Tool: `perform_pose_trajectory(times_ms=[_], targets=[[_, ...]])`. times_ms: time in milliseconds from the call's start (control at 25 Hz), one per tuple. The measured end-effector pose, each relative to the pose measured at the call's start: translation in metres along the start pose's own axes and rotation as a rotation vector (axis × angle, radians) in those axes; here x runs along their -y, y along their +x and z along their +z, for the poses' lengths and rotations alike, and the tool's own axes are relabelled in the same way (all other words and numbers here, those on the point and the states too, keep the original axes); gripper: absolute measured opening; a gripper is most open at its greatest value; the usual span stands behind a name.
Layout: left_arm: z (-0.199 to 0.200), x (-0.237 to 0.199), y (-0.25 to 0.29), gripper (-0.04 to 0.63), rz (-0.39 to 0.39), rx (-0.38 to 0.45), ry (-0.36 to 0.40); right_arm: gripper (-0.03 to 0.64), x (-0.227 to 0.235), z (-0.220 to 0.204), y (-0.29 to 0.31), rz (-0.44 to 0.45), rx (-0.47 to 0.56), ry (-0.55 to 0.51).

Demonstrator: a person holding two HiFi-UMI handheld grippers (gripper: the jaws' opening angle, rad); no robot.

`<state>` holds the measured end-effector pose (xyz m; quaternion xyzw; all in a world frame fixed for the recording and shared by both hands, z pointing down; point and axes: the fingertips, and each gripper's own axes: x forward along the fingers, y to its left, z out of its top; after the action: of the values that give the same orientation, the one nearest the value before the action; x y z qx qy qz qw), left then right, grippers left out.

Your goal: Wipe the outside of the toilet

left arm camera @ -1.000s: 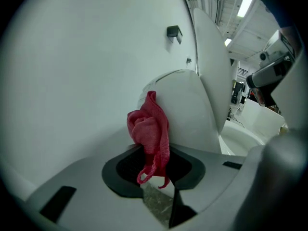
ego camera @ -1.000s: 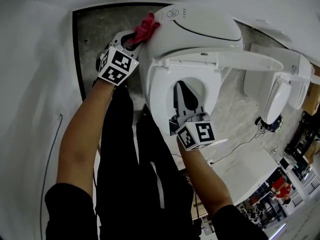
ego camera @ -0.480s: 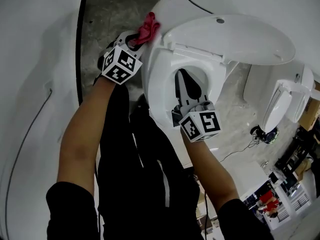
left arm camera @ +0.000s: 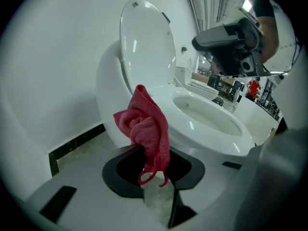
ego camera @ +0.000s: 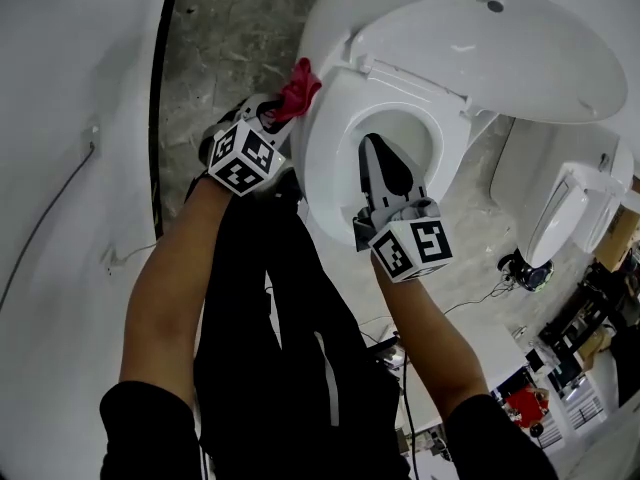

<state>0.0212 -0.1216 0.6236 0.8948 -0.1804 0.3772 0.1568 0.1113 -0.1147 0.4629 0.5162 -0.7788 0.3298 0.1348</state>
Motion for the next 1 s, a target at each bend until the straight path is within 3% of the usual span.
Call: perform_pose_trajectory(times_ms=[400,840,1000], targets=[[-0.055,0.08,-0.004,0.114,-0.041,-0.016,-0.099,0.04,-0.015,-0.042,0.01,-0.008,-0.016,0.002],[-0.081,0.15,-0.011,0.114,-0.085,-0.06,-0.243,0.04,-0.012,-0.043,0.008,-0.002,-0.032,-0.022],[-0.094,0.195,-0.014,0.114,-0.184,-0.115,-0.26,0.04,-0.018,-0.039,0.014,0.022,-0.038,-0.019]])
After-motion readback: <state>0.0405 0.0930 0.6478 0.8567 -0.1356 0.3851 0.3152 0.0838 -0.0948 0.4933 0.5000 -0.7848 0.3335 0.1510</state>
